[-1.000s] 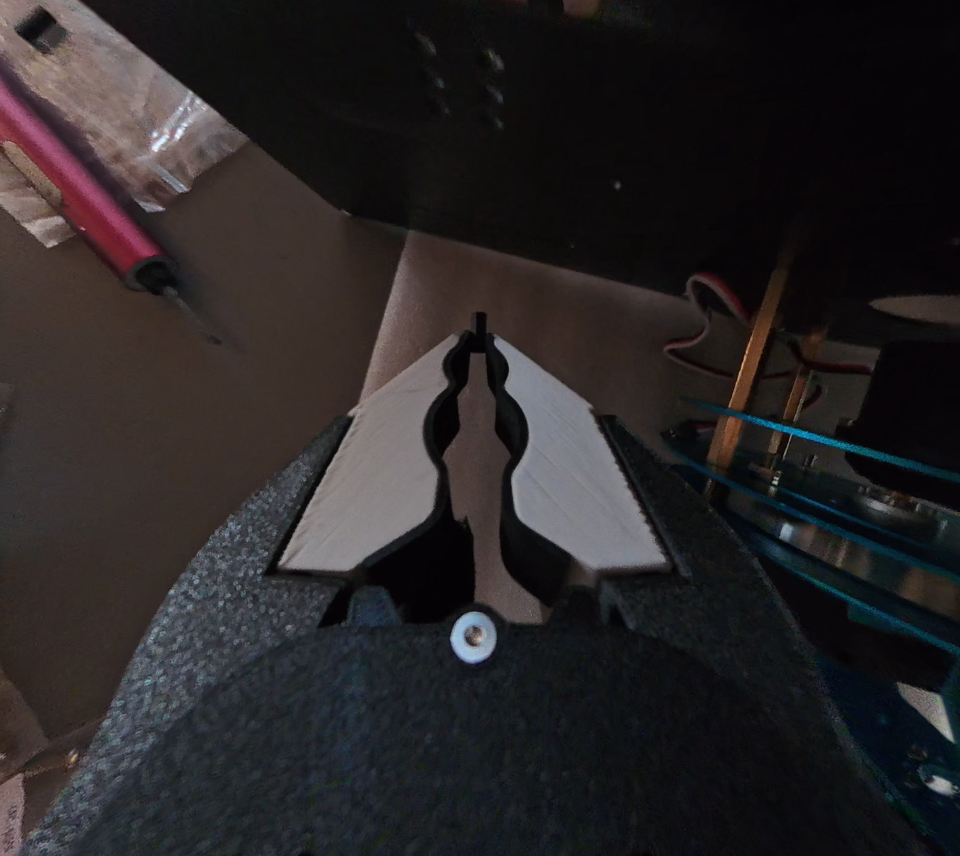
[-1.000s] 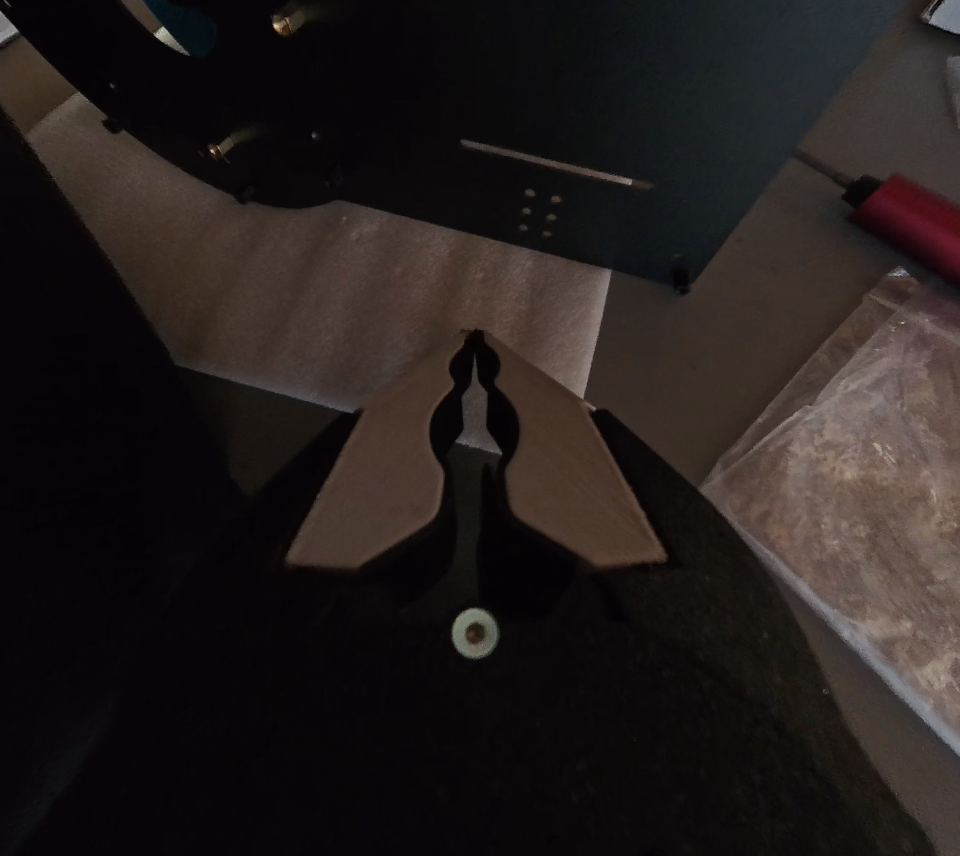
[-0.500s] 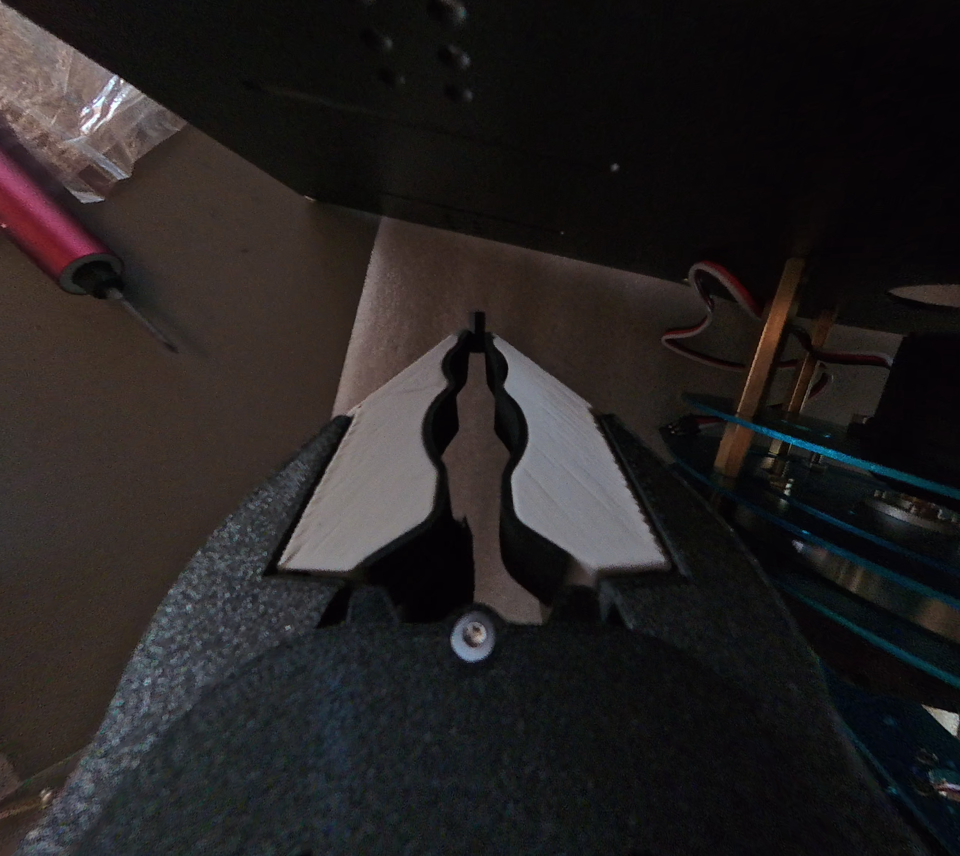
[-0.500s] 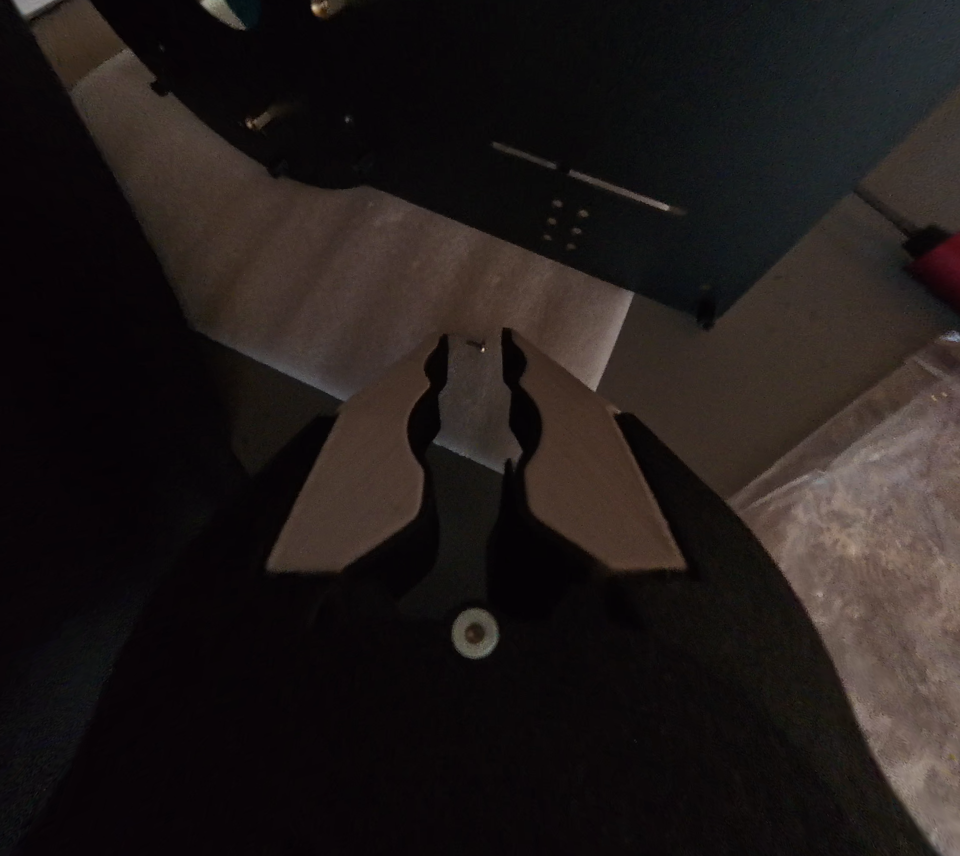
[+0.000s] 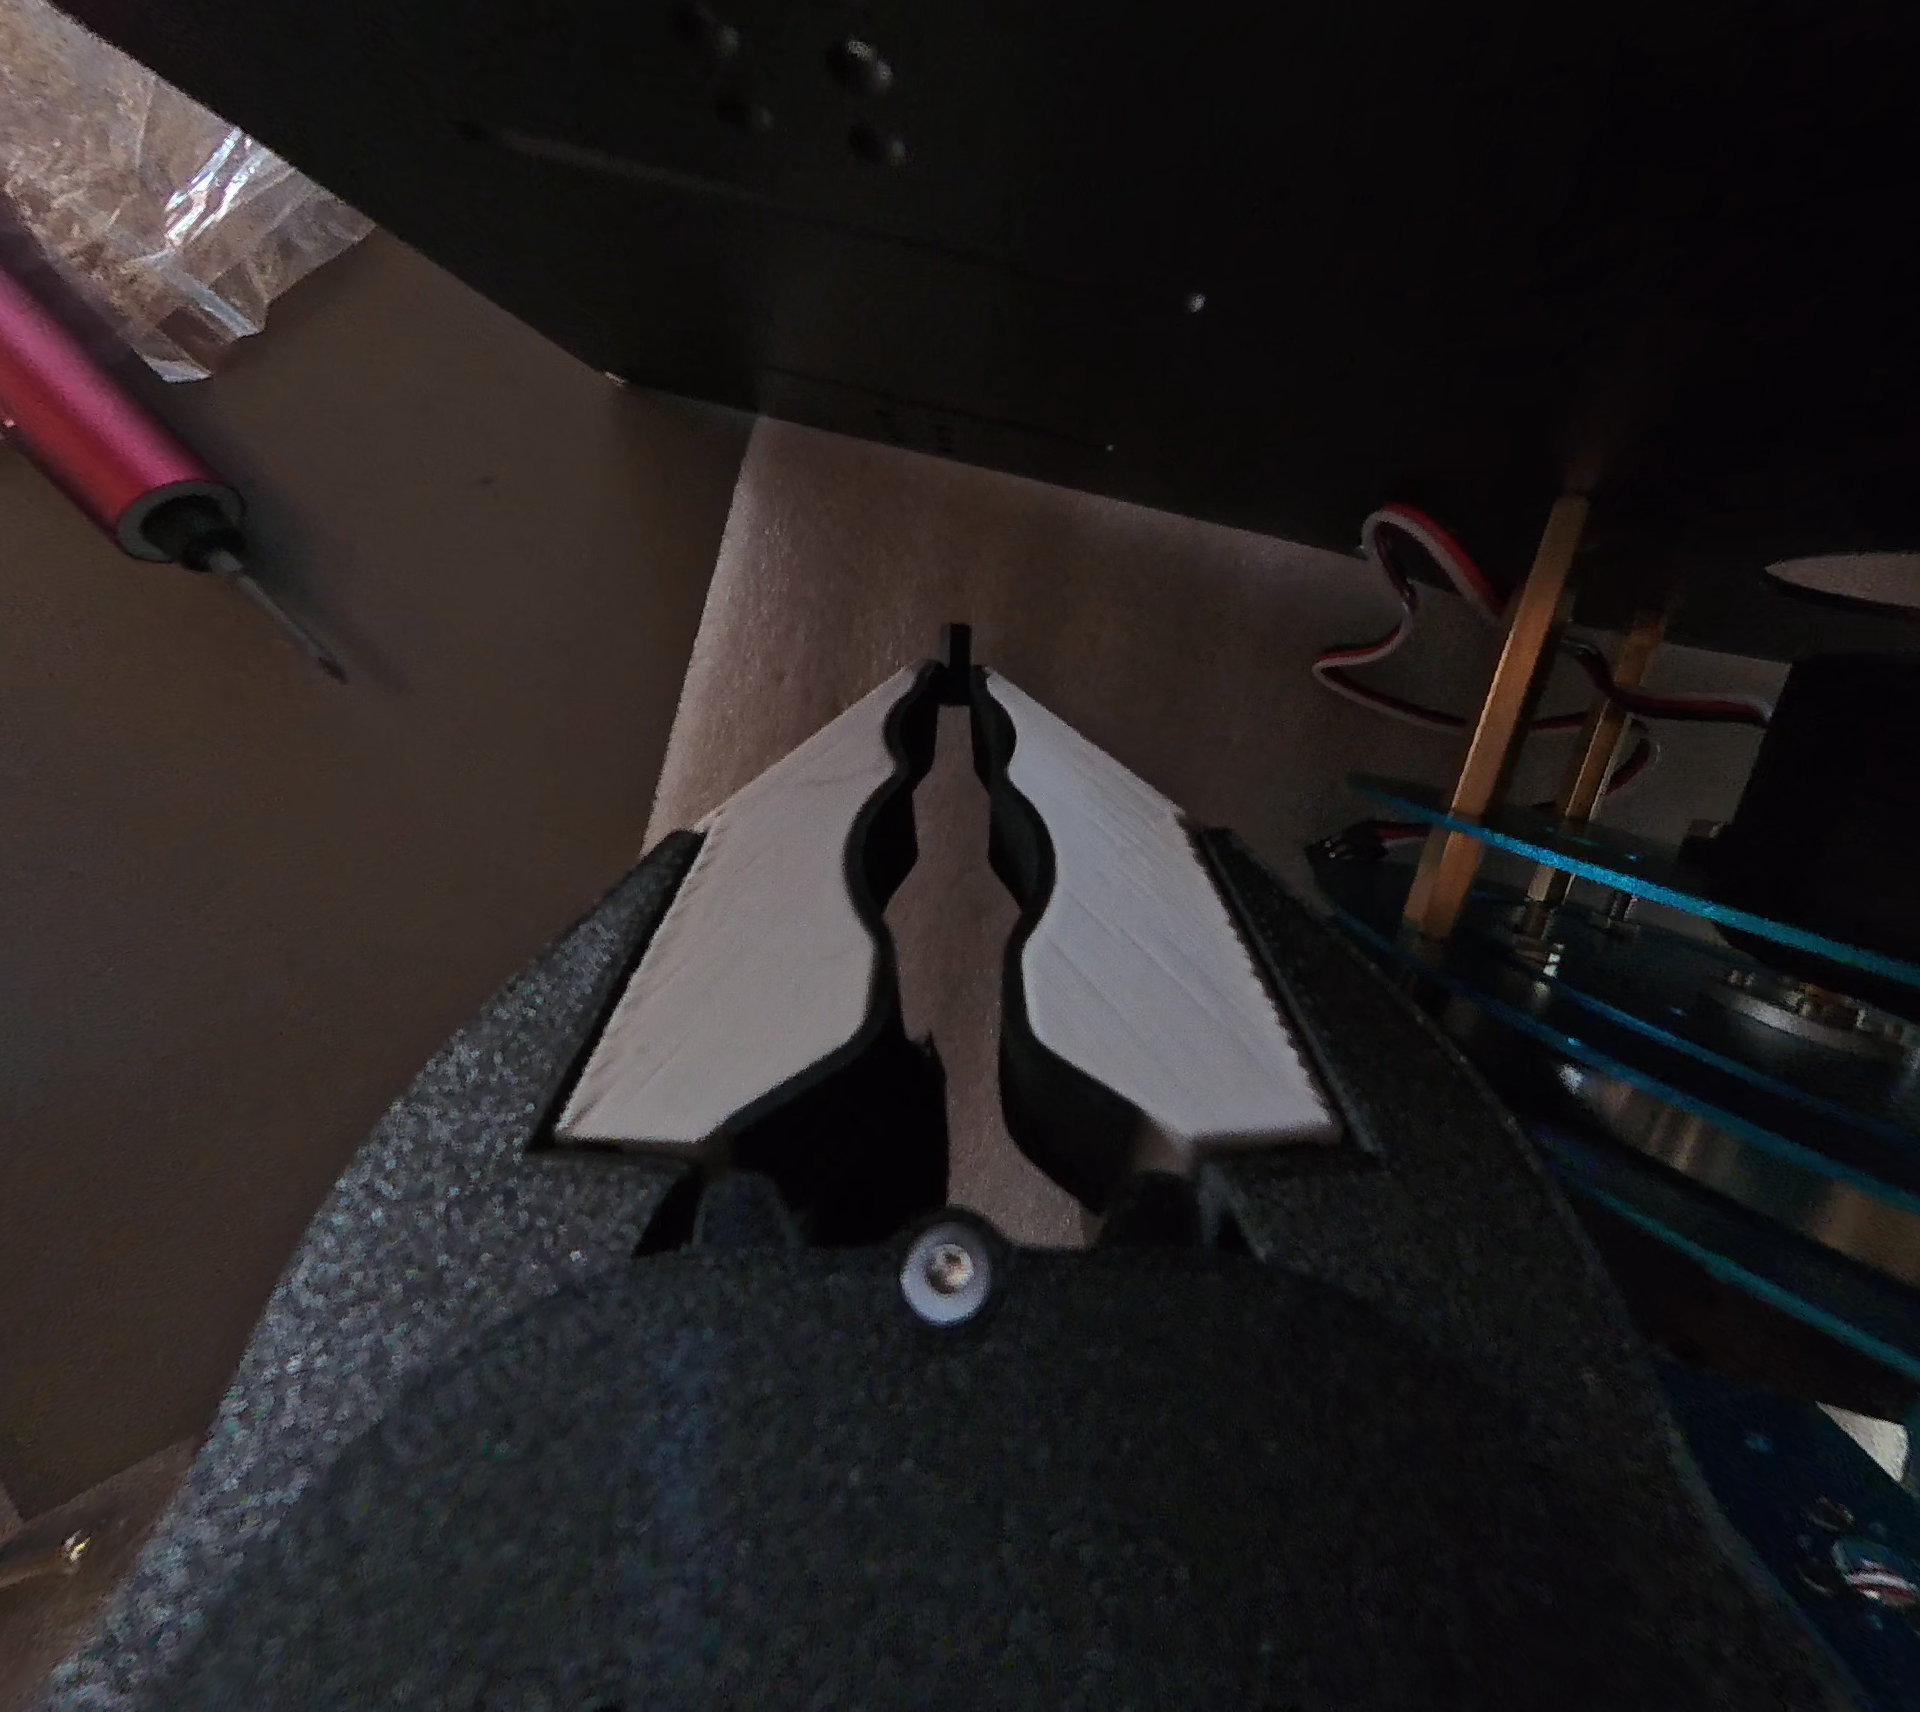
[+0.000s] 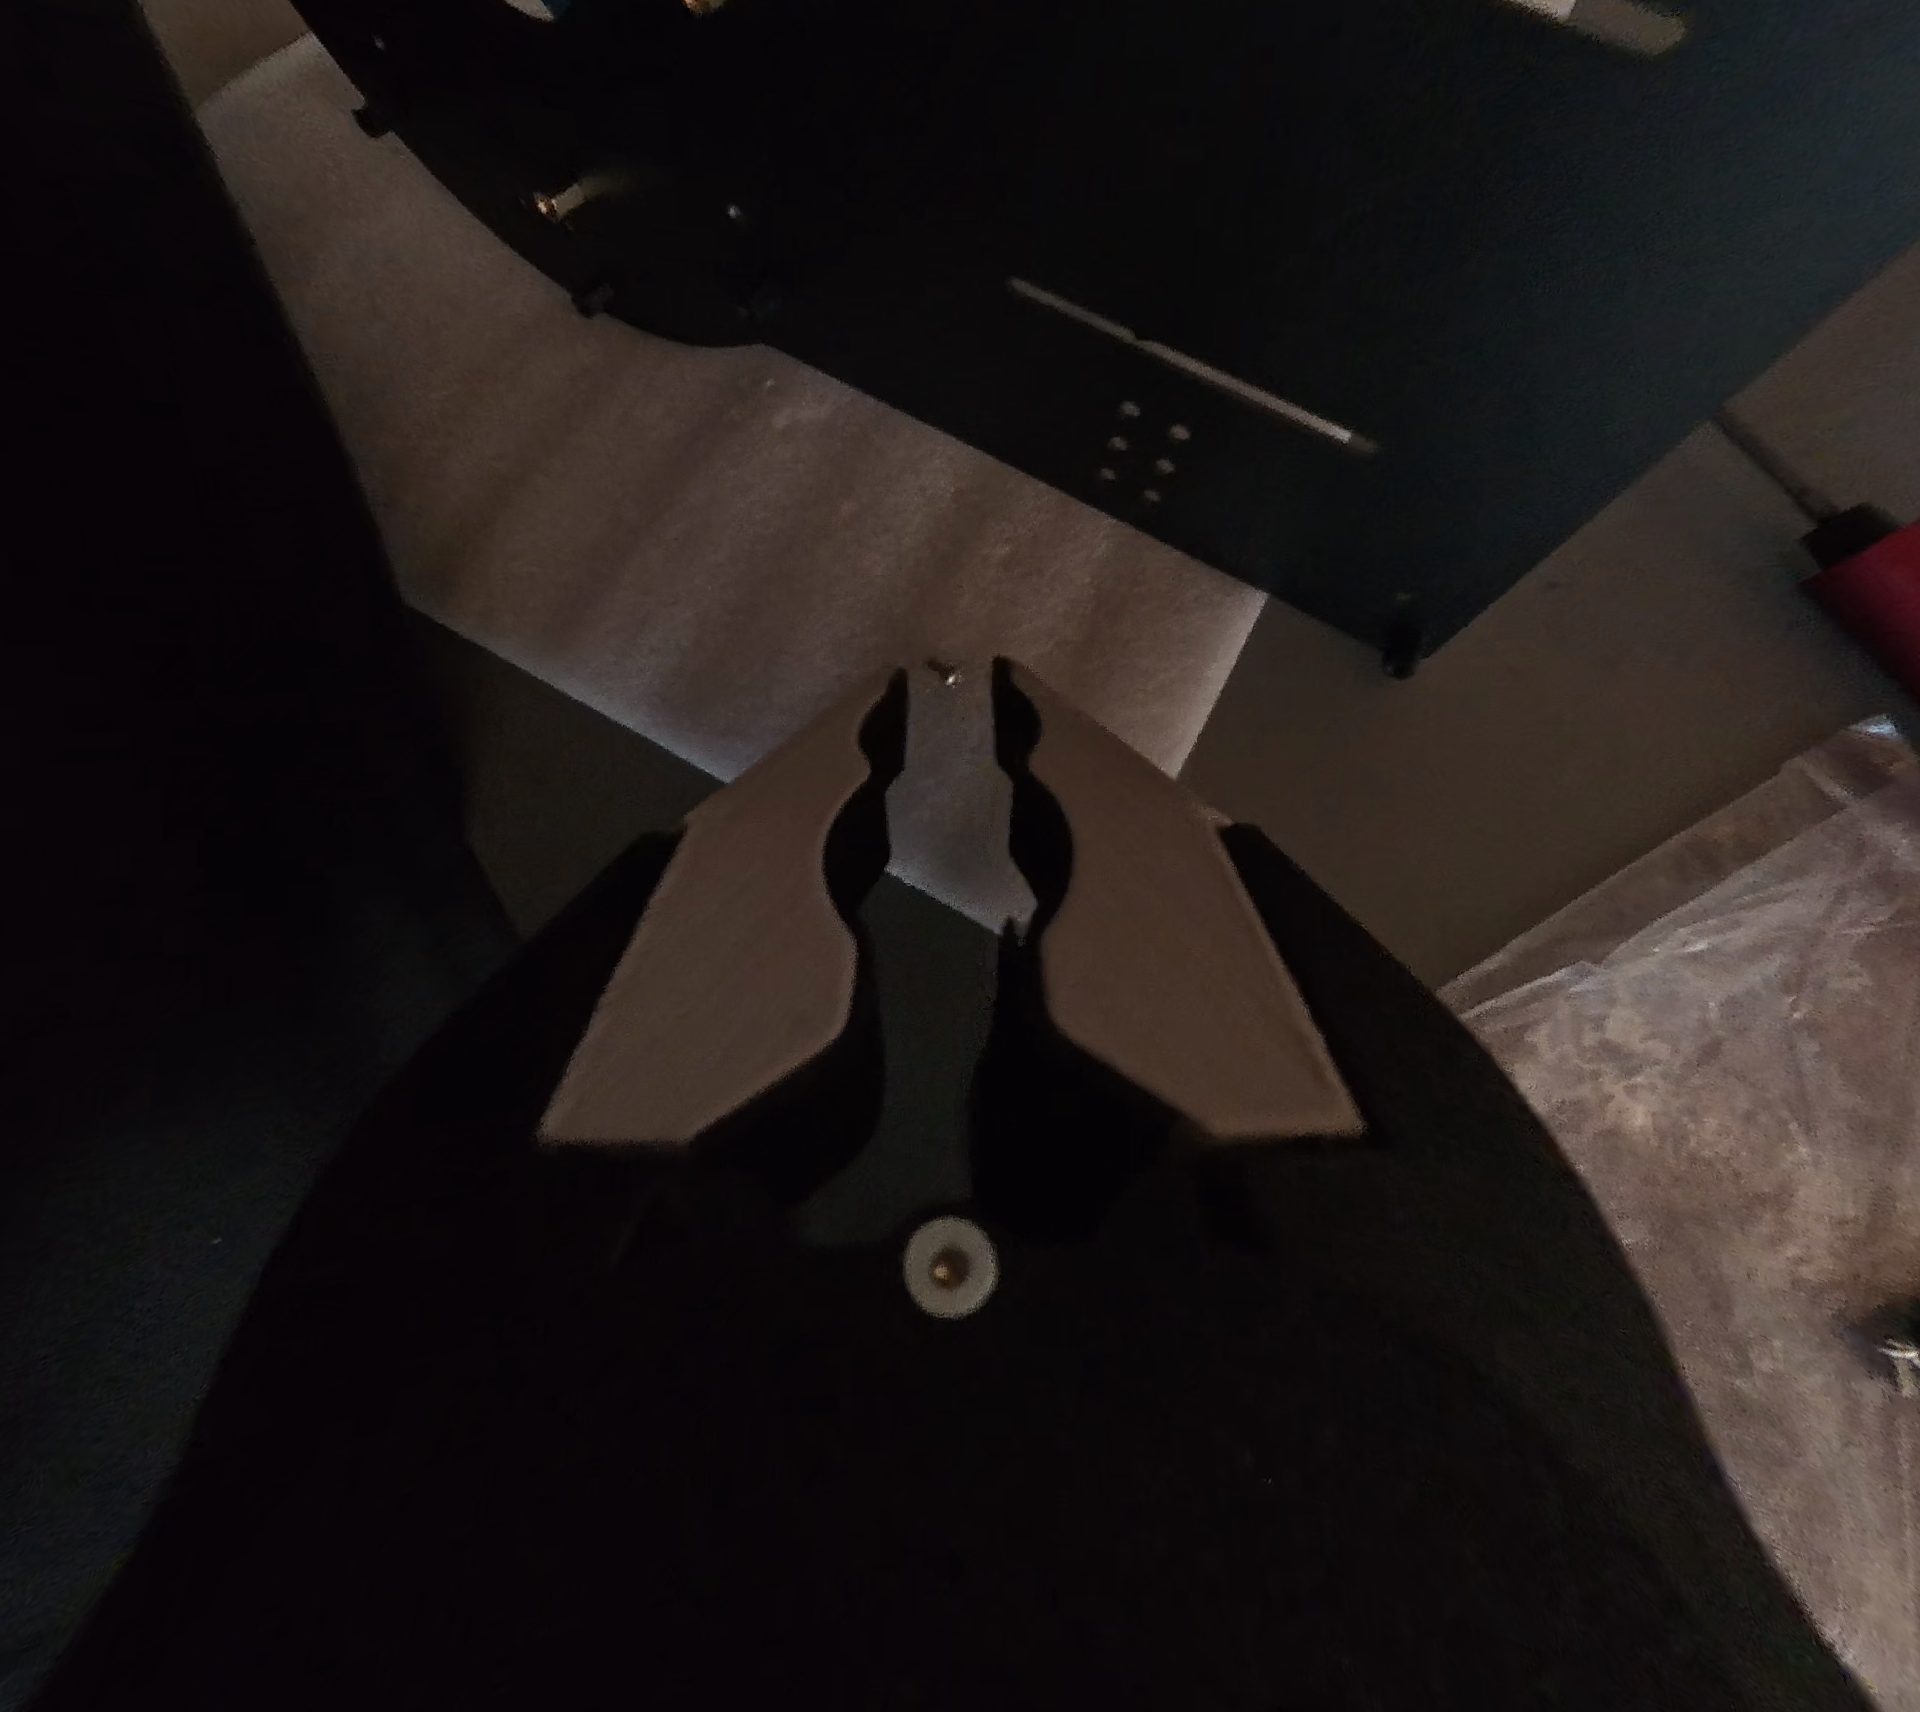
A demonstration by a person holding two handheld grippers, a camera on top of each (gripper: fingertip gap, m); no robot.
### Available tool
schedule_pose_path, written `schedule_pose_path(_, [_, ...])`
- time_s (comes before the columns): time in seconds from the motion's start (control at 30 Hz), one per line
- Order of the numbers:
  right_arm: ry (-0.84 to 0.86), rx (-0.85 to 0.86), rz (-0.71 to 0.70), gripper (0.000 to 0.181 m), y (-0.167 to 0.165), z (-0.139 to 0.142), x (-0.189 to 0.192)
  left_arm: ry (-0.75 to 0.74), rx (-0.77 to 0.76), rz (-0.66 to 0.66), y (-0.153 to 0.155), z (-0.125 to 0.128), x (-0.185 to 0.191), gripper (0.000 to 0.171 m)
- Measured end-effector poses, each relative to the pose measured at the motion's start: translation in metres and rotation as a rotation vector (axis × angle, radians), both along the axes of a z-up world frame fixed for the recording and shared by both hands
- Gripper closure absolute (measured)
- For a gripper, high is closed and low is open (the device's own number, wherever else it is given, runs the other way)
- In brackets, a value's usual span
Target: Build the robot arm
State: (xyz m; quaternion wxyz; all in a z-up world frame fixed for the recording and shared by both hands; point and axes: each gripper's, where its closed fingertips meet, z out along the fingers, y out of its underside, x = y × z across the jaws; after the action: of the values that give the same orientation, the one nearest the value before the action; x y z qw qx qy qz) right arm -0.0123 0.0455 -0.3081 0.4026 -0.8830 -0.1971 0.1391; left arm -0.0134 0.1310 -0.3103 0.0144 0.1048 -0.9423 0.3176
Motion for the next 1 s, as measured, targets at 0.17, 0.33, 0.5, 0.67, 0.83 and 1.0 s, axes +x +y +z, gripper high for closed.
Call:
schedule_pose_path(0.17, [-0.007,-0.029,0.049,0.165,-0.001,-0.006,-0.005,0.004,0.001,0.000,0.000,-0.001,-0.001,0.167])
schedule_pose_path(0.33, [-0.032,-0.019,0.047,0.177,-0.003,-0.007,-0.006,0.006,0.000,-0.002,-0.001,-0.002,-0.002,0.167])
schedule_pose_path(0.5, [-0.025,-0.020,0.005,0.179,-0.002,-0.007,-0.007,0.001,-0.007,0.005,0.000,-0.001,0.000,0.167])
schedule_pose_path(0.67, [-0.031,0.001,-0.079,0.181,-0.001,-0.006,-0.003,-0.011,-0.019,0.021,0.000,0.002,0.005,0.167])
schedule_pose_path(0.83, [-0.019,0.120,-0.310,0.181,0.008,0.023,0.023,-0.077,-0.098,0.102,-0.002,0.019,0.025,0.167])
schedule_pose_path(1.0, [-0.059,0.358,-0.600,0.181,0.032,0.082,0.061,-0.118,-0.278,0.235,-0.007,0.053,0.053,0.167])
